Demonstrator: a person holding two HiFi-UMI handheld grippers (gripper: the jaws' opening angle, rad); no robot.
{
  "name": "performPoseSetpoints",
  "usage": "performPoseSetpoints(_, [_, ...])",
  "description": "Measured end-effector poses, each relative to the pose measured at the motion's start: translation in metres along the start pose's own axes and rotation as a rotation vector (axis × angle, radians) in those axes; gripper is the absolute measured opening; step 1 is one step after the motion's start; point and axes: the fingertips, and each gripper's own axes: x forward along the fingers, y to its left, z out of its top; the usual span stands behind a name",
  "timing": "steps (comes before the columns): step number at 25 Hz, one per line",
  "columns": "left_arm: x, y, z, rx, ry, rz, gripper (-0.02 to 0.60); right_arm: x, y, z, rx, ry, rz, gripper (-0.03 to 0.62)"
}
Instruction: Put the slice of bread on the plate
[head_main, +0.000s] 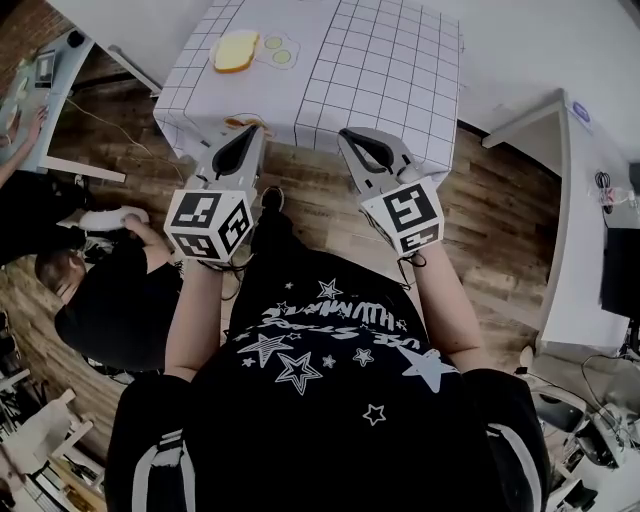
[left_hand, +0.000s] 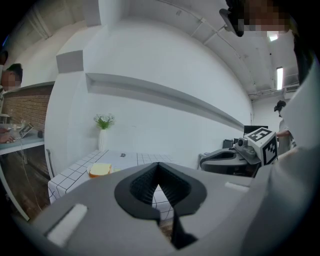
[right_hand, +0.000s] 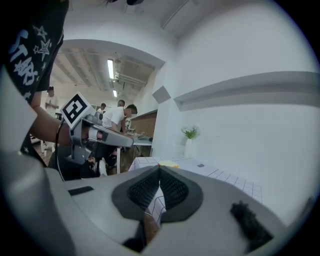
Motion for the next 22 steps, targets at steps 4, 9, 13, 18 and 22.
performPoseSetpoints(4, [-0.018,-0.027,0.000,0.021,-0.003,-0.008,0.009,-0.031,0.005,0.003,0.049,-0.041,-0.027,0.014])
performPoseSetpoints(9, [-0.034,-0.045,0.001,0.036,0.001,-0.027,0.009,-0.050,0.015,0.000,0.080,-0.039,-0.063,0.014])
performPoseSetpoints(13, [-0.042,-0.053,-0.003,0.021,0.014,-0.062,0.008,-0.063,0.021,-0.003,0.121,-0.035,-0.100,0.015])
performPoseSetpoints(18, [-0.054,-0.064,-0.009,0.013,0.019,-0.120,0.009,-0.079,0.035,-0.002,0.155,-0.017,-0.146,0.014])
performPoseSetpoints(22, [-0.079,-0.071,-0.015,0.003,0.028,-0.158,0.009,-0.087,0.059,0.004,0.179,-0.005,-0.176,0.014])
